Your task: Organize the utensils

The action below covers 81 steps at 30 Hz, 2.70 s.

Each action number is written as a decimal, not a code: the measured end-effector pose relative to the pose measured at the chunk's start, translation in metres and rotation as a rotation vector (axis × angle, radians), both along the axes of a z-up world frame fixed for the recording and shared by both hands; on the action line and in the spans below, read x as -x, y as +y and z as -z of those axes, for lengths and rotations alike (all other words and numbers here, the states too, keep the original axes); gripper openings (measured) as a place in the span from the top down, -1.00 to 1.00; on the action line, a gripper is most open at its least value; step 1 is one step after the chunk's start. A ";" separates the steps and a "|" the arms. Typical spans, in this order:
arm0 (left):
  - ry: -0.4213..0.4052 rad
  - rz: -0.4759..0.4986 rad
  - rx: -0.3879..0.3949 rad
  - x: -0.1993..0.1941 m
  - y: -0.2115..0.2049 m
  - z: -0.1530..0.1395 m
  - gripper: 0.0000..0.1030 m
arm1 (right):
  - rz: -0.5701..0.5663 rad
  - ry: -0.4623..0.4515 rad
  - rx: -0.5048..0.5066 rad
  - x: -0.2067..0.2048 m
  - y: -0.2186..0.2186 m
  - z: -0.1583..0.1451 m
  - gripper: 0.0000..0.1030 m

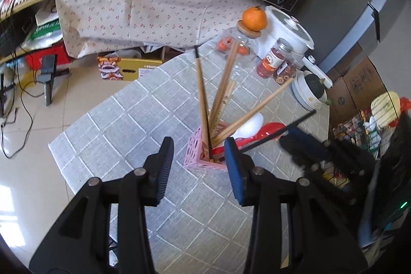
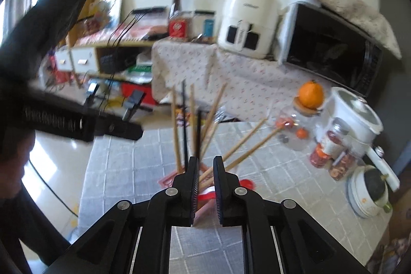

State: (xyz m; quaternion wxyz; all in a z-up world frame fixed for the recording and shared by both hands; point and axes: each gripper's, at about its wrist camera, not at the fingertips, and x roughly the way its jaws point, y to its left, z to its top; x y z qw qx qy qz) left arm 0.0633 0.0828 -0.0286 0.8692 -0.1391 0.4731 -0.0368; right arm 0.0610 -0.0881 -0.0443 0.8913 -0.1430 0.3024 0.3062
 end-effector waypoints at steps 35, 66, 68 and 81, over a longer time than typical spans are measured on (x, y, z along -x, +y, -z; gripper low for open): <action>-0.244 0.037 -0.312 0.109 -0.037 -0.062 -0.54 | 0.323 0.075 -0.046 0.125 -0.061 -0.062 -0.70; -0.278 0.082 -0.276 0.096 -0.066 -0.062 -0.54 | 0.333 0.110 -0.083 0.096 -0.082 -0.039 -0.75; -0.281 0.081 -0.278 0.096 -0.065 -0.062 -0.54 | 0.333 0.105 -0.084 0.097 -0.083 -0.040 -0.75; -0.282 0.120 -0.280 0.096 -0.074 -0.060 -0.54 | 0.338 0.092 -0.079 0.097 -0.083 -0.041 -0.75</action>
